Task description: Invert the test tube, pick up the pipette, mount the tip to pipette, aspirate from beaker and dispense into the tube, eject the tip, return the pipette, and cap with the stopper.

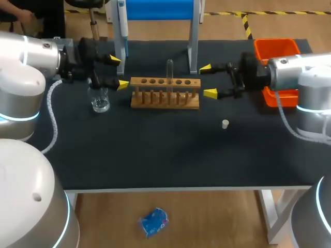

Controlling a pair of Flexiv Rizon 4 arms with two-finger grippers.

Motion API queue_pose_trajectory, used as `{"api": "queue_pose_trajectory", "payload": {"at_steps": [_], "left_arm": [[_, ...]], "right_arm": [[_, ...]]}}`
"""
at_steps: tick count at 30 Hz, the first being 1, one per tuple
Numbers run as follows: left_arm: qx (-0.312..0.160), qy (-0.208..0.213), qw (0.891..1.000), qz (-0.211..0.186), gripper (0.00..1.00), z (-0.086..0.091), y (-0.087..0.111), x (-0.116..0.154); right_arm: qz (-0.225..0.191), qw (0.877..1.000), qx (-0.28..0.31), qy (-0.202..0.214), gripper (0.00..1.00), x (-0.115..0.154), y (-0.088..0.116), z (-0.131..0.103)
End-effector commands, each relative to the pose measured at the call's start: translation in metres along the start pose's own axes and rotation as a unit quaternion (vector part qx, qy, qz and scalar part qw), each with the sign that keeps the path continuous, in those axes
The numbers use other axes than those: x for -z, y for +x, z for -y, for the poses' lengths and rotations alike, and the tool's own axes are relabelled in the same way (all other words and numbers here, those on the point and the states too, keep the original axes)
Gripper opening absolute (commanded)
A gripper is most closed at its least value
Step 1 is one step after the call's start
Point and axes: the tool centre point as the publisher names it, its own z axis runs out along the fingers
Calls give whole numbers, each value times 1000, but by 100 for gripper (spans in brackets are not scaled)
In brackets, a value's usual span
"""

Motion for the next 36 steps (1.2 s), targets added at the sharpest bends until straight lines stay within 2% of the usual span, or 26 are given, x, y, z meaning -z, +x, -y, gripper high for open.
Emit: {"api": "queue_pose_trajectory", "payload": {"at_steps": [1,10,28,29,31,34,35,36], "left_arm": [[0,-3,1000,-7,100,1,-7,-5],[0,-3,1000,-7,100,1,-7,-5],[0,-3,1000,-7,100,1,-7,-5],[0,-3,1000,-7,100,1,-7,-5],[0,-3,1000,-7,100,1,-7,-5],[0,-3,1000,-7,100,1,-7,-5],[0,-3,1000,-7,100,1,-7,-5],[0,-3,1000,-7,100,1,-7,-5]], "right_arm": [[-14,1000,1,-6,100,-15,-20,9],[-31,999,1,-9,100,-42,-42,10],[-47,999,9,-19,100,-94,-66,10],[-48,999,10,-20,98,-97,-67,10],[-48,999,11,-19,73,-101,-69,10],[-49,999,13,-19,62,-104,-69,9],[-48,999,13,-20,49,-104,-69,9],[-48,999,13,-21,46,-104,-69,9]]}}
